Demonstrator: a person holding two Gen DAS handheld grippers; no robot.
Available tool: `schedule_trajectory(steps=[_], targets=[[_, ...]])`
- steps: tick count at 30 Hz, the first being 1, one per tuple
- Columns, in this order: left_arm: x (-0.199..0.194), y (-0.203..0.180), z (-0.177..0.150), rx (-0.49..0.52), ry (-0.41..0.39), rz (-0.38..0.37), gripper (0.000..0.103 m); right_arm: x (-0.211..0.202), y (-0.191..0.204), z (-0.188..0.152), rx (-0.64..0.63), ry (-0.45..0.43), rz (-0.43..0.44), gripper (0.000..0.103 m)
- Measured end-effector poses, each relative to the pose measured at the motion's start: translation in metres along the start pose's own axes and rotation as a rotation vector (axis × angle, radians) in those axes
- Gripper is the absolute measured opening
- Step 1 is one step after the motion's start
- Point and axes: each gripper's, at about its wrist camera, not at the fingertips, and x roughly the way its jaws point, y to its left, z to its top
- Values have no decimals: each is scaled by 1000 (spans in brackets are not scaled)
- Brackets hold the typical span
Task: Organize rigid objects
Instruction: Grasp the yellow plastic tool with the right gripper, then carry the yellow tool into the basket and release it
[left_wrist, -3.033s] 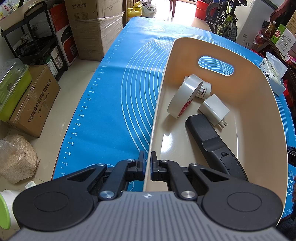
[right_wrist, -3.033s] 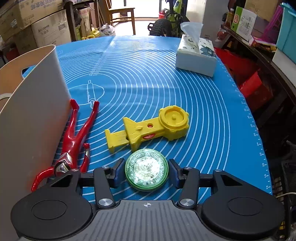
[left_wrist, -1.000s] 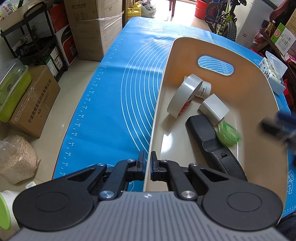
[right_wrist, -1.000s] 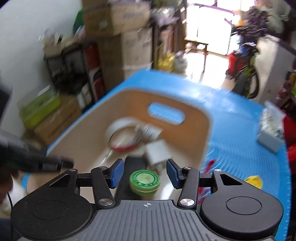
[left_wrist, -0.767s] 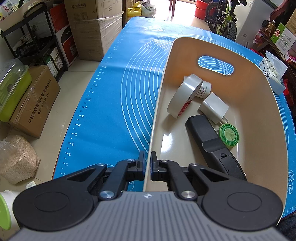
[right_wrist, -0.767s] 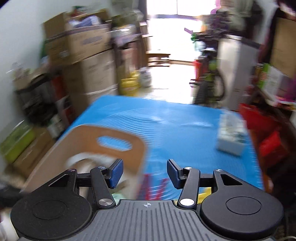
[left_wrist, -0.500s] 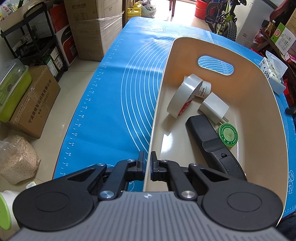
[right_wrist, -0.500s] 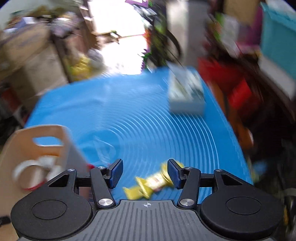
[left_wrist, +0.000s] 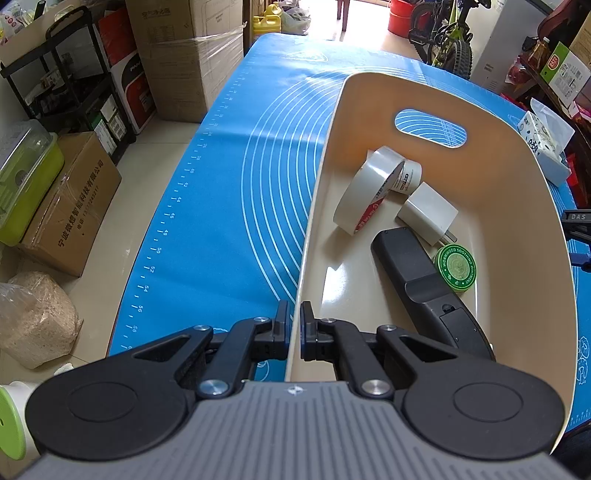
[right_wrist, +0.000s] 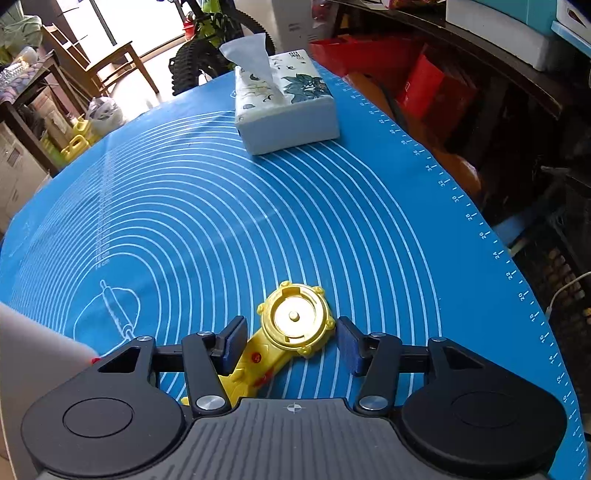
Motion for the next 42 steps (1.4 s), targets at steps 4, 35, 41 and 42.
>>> schedule_trajectory(steps=[4, 35, 41, 42], targets=[[0, -1, 0, 3, -1, 1, 7, 8, 7, 2, -2, 4, -28, 69], [1, 0, -2, 3, 3, -1, 7, -103, 17, -15, -252, -252, 159, 54], [1, 0, -2, 2, 4, -2, 7, -157, 56, -20, -356, -345, 272, 54], [1, 0, -2, 2, 4, -2, 7, -164, 64, -23, -380, -361, 292, 54]])
